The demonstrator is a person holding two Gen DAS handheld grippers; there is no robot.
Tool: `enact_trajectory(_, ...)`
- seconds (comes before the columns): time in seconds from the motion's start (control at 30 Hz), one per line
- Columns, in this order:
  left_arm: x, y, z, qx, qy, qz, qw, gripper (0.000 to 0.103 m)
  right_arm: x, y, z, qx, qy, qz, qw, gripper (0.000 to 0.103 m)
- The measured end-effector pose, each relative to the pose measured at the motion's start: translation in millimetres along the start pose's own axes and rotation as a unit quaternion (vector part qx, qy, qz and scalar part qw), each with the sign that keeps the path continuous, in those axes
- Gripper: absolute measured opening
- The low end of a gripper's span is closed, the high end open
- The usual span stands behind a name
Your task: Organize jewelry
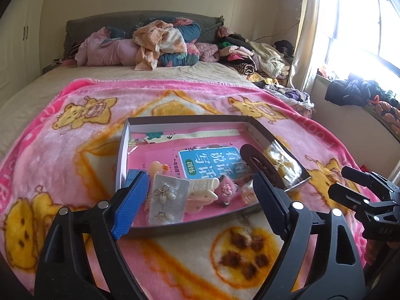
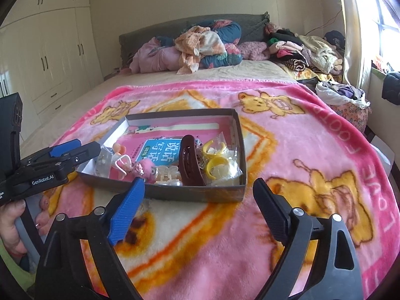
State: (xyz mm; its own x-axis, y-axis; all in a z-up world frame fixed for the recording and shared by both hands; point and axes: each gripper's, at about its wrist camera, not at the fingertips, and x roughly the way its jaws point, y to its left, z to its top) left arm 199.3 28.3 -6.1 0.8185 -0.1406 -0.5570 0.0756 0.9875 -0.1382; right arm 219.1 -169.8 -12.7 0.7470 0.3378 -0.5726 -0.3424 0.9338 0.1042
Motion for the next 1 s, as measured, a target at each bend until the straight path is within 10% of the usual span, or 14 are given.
enact_trajectory(1.0, -56, -28, -45, 0.011, -0.02, 0.016, 0.9996, 0.091, -62, 2, -40, 0.015, -0.053, -0.006, 0.998, 0.096)
